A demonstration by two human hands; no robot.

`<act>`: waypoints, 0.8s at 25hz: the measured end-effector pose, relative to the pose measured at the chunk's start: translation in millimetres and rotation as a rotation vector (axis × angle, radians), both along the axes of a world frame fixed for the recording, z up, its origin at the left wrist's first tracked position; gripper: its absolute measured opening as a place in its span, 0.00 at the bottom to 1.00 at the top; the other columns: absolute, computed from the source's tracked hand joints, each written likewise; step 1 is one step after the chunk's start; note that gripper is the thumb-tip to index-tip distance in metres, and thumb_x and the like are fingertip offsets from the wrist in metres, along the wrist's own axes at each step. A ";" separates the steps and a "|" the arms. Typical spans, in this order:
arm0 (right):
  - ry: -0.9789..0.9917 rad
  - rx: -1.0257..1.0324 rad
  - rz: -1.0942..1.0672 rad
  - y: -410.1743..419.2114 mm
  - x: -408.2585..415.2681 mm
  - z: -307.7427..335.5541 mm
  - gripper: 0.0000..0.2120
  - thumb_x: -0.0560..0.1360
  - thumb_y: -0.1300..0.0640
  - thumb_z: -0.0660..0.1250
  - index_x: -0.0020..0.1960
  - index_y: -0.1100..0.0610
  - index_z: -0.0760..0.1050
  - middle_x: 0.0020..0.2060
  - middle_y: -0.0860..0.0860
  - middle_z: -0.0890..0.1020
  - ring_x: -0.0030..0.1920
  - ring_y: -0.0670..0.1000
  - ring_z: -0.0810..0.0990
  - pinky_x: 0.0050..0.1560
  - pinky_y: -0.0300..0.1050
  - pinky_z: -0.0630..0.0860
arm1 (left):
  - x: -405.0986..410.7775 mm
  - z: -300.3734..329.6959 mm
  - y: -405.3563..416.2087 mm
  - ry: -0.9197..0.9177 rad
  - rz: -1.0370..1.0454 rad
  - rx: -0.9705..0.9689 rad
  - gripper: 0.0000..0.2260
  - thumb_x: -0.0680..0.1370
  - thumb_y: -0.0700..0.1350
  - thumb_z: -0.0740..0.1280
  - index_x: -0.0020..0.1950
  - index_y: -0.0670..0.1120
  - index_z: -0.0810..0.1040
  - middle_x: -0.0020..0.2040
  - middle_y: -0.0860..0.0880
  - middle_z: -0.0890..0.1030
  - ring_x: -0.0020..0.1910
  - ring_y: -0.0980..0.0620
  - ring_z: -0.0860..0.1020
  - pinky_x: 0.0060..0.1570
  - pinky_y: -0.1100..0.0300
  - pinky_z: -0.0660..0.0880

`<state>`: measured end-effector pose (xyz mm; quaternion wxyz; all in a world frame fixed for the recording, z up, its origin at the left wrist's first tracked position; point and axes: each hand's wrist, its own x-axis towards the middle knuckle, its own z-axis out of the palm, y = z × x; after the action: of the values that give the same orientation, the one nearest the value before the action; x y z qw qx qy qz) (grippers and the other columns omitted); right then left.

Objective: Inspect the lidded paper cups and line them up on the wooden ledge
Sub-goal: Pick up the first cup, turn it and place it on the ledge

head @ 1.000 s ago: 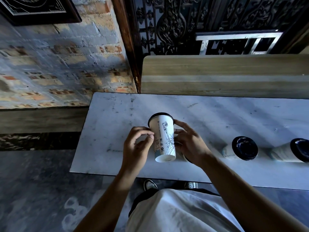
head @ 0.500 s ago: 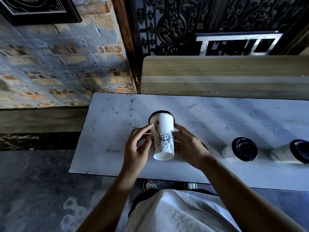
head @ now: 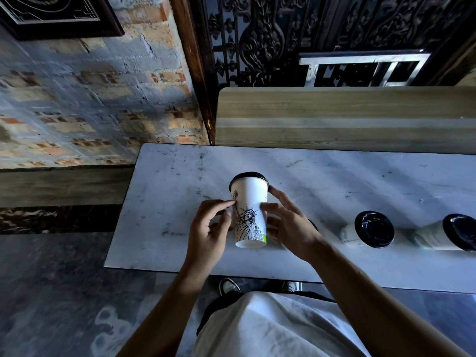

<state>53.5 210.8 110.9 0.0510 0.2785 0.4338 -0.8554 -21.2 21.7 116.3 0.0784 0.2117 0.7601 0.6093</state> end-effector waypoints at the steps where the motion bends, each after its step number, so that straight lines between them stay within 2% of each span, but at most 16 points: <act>1: 0.006 -0.007 -0.003 -0.2 -0.1 -0.3 0.27 0.70 0.54 0.73 0.68 0.42 0.75 0.50 0.54 0.84 0.45 0.58 0.83 0.51 0.54 0.78 | 0.8 0.0 -0.1 -0.034 0.014 0.007 0.09 0.79 0.40 0.67 0.57 0.45 0.83 0.55 0.44 0.83 0.55 0.50 0.82 0.55 0.66 0.76; 3: 0.019 -0.020 -0.014 0.8 -0.5 -2.2 0.22 0.76 0.57 0.66 0.67 0.41 0.77 0.49 0.53 0.84 0.42 0.55 0.84 0.44 0.49 0.81 | 2.7 2.0 0.6 -0.128 0.050 0.018 0.09 0.79 0.45 0.68 0.56 0.46 0.83 0.54 0.47 0.85 0.54 0.54 0.83 0.52 0.67 0.77; 6: 0.038 0.007 -0.023 4.1 -1.4 -5.5 0.26 0.75 0.64 0.65 0.68 0.42 0.77 0.49 0.54 0.84 0.42 0.55 0.85 0.40 0.48 0.81 | 4.1 6.3 1.0 -0.218 0.077 0.053 0.10 0.75 0.53 0.71 0.54 0.51 0.83 0.50 0.55 0.87 0.49 0.61 0.83 0.46 0.71 0.77; 9: 0.065 0.057 -0.014 3.7 -2.3 -4.9 0.31 0.74 0.68 0.67 0.72 0.44 0.73 0.51 0.57 0.85 0.45 0.57 0.86 0.40 0.49 0.82 | 4.0 9.6 1.4 -0.232 0.070 0.043 0.07 0.75 0.50 0.72 0.52 0.54 0.82 0.48 0.62 0.86 0.47 0.64 0.83 0.46 0.72 0.77; 12: 0.062 0.085 -0.036 2.2 -1.6 -7.5 0.34 0.74 0.70 0.69 0.74 0.46 0.69 0.54 0.61 0.83 0.47 0.59 0.86 0.41 0.49 0.82 | 4.0 11.3 -1.3 -0.226 0.059 0.044 0.10 0.77 0.46 0.72 0.58 0.55 0.81 0.48 0.62 0.86 0.46 0.65 0.83 0.47 0.72 0.77; 14: 0.053 0.055 -0.061 1.5 -0.6 -7.7 0.33 0.76 0.71 0.67 0.76 0.50 0.66 0.53 0.62 0.83 0.45 0.60 0.85 0.40 0.50 0.82 | 4.1 12.1 -3.8 -0.203 0.044 0.035 0.13 0.79 0.42 0.71 0.63 0.53 0.80 0.48 0.62 0.86 0.46 0.65 0.83 0.47 0.72 0.77; 16: 0.050 0.027 -0.069 1.7 0.1 -7.5 0.30 0.78 0.71 0.66 0.76 0.54 0.66 0.51 0.61 0.84 0.42 0.58 0.85 0.39 0.50 0.82 | 4.3 13.6 -5.5 -0.173 0.033 0.014 0.14 0.80 0.40 0.69 0.63 0.54 0.80 0.50 0.65 0.86 0.49 0.66 0.83 0.47 0.73 0.76; 20: 0.043 0.017 -0.025 3.0 0.3 -4.0 0.26 0.79 0.65 0.66 0.76 0.53 0.68 0.48 0.58 0.82 0.41 0.57 0.84 0.39 0.48 0.81 | 5.0 16.8 -5.1 -0.116 0.018 -0.017 0.15 0.80 0.41 0.67 0.60 0.61 0.79 0.55 0.70 0.84 0.53 0.66 0.83 0.50 0.71 0.78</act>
<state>53.8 213.7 106.8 0.0287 0.2658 0.4386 -0.8580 -16.2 16.7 133.1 0.1184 0.1685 0.7615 0.6146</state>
